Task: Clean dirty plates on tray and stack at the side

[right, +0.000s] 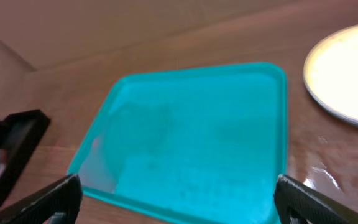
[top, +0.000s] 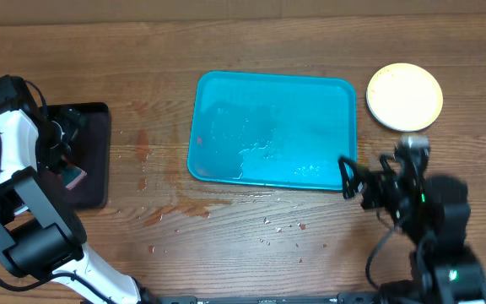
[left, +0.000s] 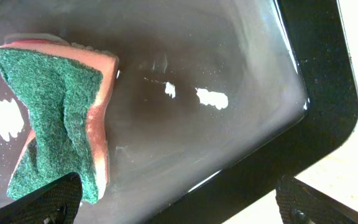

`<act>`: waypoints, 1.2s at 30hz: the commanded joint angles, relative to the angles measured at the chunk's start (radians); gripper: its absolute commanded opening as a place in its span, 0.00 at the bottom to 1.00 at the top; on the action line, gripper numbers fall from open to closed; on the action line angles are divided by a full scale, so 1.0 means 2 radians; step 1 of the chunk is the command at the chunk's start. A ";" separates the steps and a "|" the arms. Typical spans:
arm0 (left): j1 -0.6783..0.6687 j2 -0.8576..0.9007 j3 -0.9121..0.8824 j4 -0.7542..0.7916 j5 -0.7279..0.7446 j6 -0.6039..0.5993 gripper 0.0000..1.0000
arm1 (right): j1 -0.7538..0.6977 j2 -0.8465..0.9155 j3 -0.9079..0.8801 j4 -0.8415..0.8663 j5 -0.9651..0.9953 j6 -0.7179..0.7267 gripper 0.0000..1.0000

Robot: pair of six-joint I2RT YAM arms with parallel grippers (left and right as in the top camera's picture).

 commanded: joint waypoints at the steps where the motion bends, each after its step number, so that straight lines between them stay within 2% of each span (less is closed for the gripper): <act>1: -0.001 0.000 -0.002 0.000 0.002 -0.005 1.00 | -0.034 -0.090 -0.075 0.050 -0.035 0.002 1.00; 6: -0.001 0.000 -0.002 0.000 0.002 -0.005 1.00 | -0.062 -0.187 -0.143 0.096 -0.037 0.002 1.00; 12: -0.001 0.000 -0.002 0.000 0.002 -0.005 1.00 | -0.077 -0.239 -0.201 0.139 -0.026 0.002 1.00; 16: -0.001 0.000 -0.002 0.000 0.002 -0.005 1.00 | -0.077 -0.271 -0.255 0.205 -0.017 0.002 1.00; 21: -0.001 0.000 -0.002 0.000 0.002 -0.005 1.00 | -0.069 -0.275 -0.257 0.205 0.014 0.001 1.00; 27: -0.001 0.000 -0.002 0.000 0.002 -0.005 1.00 | -0.031 -0.275 -0.257 0.181 0.096 -0.008 1.00; 30: -0.001 0.000 -0.002 0.000 0.002 -0.005 1.00 | -0.016 -0.275 -0.257 0.180 0.098 -0.047 1.00; 36: -0.001 0.000 -0.002 0.000 0.002 -0.005 1.00 | -0.012 -0.274 -0.257 0.179 0.116 -0.055 1.00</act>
